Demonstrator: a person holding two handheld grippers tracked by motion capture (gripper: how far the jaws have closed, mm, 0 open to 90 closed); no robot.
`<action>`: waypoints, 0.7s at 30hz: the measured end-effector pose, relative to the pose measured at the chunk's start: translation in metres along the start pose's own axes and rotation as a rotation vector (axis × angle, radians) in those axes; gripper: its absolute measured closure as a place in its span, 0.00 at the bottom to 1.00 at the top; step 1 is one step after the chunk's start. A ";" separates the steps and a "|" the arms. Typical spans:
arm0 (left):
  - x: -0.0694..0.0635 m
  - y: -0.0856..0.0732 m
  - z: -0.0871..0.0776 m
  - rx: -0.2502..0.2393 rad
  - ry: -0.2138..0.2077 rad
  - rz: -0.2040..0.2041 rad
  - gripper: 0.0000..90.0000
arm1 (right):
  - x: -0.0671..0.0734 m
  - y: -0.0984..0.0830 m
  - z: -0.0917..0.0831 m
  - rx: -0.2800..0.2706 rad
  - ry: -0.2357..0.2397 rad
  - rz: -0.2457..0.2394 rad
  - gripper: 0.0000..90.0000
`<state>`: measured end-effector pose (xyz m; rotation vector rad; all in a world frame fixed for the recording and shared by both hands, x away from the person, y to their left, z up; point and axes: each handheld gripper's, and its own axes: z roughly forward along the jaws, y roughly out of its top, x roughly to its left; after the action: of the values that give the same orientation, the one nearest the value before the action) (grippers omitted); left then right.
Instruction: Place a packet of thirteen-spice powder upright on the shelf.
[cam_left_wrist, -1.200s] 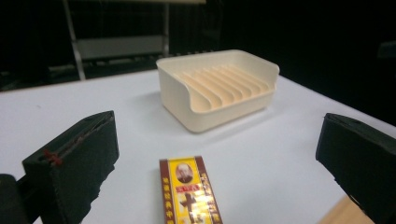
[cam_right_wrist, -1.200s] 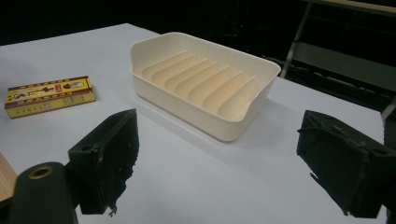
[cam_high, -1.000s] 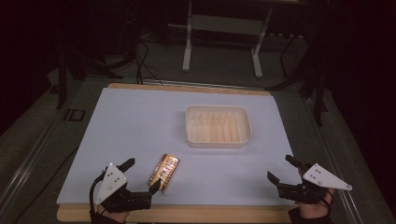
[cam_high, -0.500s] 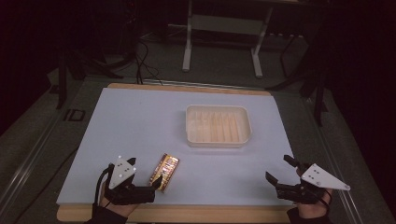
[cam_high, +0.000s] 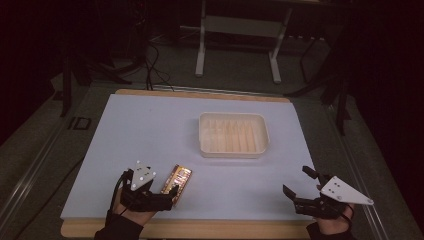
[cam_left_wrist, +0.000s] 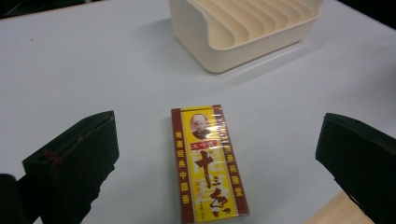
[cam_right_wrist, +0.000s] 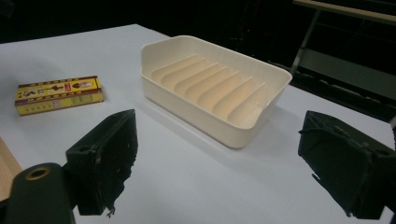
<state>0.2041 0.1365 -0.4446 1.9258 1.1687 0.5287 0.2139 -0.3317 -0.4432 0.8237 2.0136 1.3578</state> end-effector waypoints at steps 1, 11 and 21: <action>0.000 0.001 0.002 0.006 -0.009 -0.003 0.00 | 0.001 0.000 0.000 0.000 -0.007 -0.003 0.13; -0.005 0.007 0.023 0.120 0.021 0.006 0.00 | 0.008 0.003 0.003 -0.017 -0.001 -0.021 0.12; 0.000 0.007 0.053 0.243 0.012 0.004 0.00 | 0.007 0.001 0.005 0.000 0.008 -0.009 0.12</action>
<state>0.2447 0.1120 -0.4701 2.1321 1.2861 0.4157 0.2128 -0.3230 -0.4445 0.8096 2.0212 1.3583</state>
